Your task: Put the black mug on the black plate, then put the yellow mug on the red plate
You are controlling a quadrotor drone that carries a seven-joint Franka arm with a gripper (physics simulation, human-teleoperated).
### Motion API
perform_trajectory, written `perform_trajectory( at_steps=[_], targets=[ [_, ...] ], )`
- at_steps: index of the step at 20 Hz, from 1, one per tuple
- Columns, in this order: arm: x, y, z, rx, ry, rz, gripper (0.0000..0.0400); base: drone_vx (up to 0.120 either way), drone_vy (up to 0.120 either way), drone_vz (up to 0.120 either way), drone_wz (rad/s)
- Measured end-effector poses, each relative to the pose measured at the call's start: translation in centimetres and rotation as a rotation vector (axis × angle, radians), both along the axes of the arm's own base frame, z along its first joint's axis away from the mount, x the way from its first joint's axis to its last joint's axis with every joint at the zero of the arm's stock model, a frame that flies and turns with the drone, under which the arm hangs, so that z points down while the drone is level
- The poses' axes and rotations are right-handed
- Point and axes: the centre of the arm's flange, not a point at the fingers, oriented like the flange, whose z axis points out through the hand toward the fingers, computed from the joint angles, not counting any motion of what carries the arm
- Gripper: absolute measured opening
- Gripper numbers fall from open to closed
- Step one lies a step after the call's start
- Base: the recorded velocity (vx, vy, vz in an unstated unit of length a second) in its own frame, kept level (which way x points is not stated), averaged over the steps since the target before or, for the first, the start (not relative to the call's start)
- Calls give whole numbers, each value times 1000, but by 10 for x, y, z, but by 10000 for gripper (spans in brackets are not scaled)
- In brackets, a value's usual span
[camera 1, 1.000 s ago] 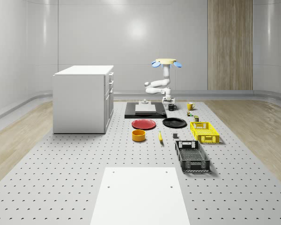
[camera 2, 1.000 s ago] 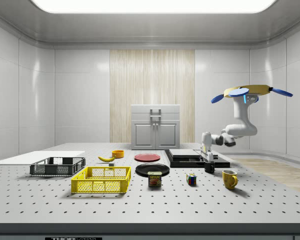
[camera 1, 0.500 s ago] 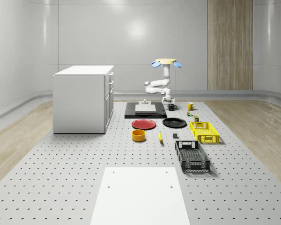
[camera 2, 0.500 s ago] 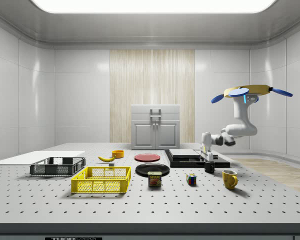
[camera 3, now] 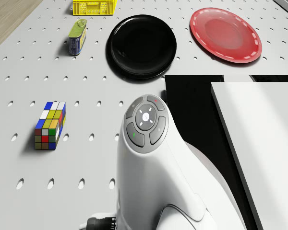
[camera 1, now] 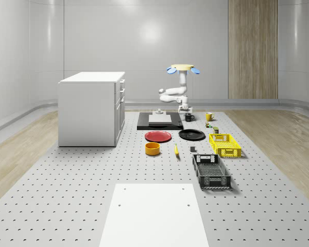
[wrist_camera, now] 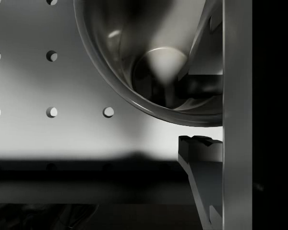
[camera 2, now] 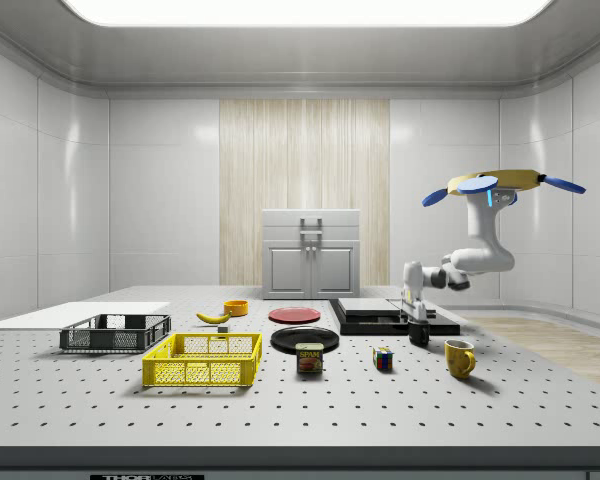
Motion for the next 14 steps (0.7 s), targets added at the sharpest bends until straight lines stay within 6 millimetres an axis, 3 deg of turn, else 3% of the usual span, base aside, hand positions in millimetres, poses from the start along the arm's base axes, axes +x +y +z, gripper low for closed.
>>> perform_trajectory(
  at_steps=[9, 14],
  targets=[
    [0, 0, -33, 0, 0, 0, 110, 0, 0, 120, 0],
    [0, 0, -39, 0, 0, 0, 110, 120, 0, 32, 0]
  ],
)
